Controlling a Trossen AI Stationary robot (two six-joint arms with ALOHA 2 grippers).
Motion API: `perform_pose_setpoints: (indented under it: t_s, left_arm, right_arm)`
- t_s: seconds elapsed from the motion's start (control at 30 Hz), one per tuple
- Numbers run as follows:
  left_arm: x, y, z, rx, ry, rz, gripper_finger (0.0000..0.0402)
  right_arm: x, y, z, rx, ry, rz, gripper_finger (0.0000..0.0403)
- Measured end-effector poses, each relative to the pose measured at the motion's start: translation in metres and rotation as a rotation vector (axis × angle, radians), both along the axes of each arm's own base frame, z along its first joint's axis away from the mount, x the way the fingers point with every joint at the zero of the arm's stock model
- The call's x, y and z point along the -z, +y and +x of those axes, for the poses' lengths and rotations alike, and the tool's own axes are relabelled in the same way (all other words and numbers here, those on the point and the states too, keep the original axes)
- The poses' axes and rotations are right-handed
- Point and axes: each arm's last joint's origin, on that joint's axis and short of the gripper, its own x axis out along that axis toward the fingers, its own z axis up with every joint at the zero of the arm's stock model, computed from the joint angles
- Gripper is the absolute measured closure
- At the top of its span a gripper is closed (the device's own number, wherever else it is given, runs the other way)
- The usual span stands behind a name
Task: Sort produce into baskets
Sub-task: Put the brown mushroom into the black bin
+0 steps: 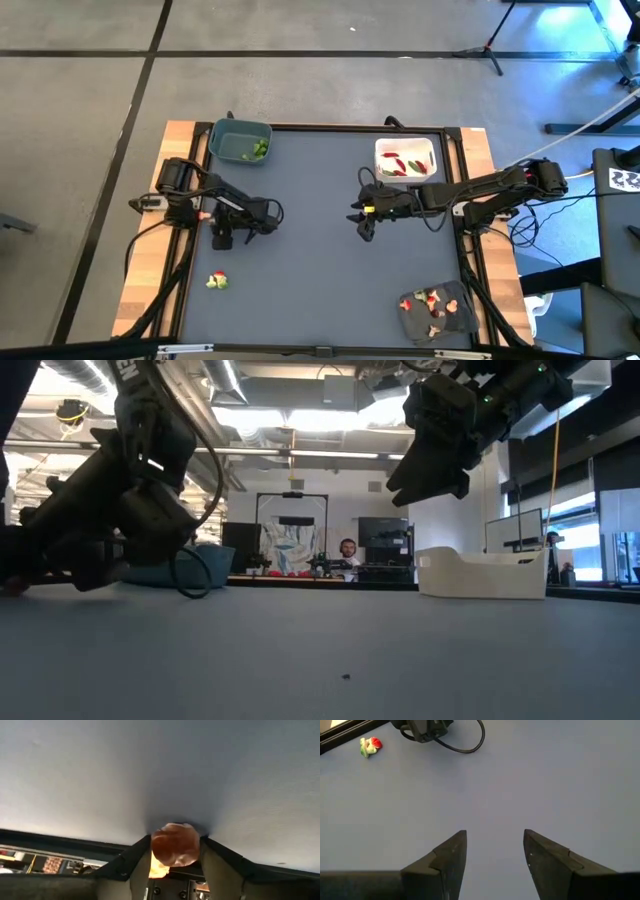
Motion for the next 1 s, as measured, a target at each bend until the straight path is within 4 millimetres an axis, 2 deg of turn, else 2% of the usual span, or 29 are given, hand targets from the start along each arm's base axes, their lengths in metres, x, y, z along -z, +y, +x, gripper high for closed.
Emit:
perform_pose_setpoints:
  t_s: [0.33, 0.43, 0.57, 0.77, 1.0]
  left_arm:
    - [0.001, 0.000, 0.001, 0.052, -0.011, -0.070, 0.0352]
    - [-0.001, 0.000, 0.002, 0.068, -0.029, -0.076, 0.0367]
    - [-0.012, -0.001, 0.009, 0.083, -0.121, -0.070, 0.0369]
    - [-0.046, -0.001, 0.023, 0.081, -0.356, -0.054, 0.0363]
    - [-0.083, -0.003, 0.046, 0.151, -0.863, -0.085, 0.0359]
  right_arm:
    - [0.000, 0.000, 0.000, 0.001, 0.000, -0.001, 0.0206]
    - [0.000, -0.001, 0.000, 0.015, -0.001, -0.012, 0.0206]
    - [0.000, -0.001, 0.000, 0.020, -0.005, -0.017, 0.0206]
    - [-0.002, -0.001, 0.002, 0.018, -0.029, -0.013, 0.0206]
    - [-0.004, 0.000, 0.003, 0.001, -0.048, -0.012, 0.0206]
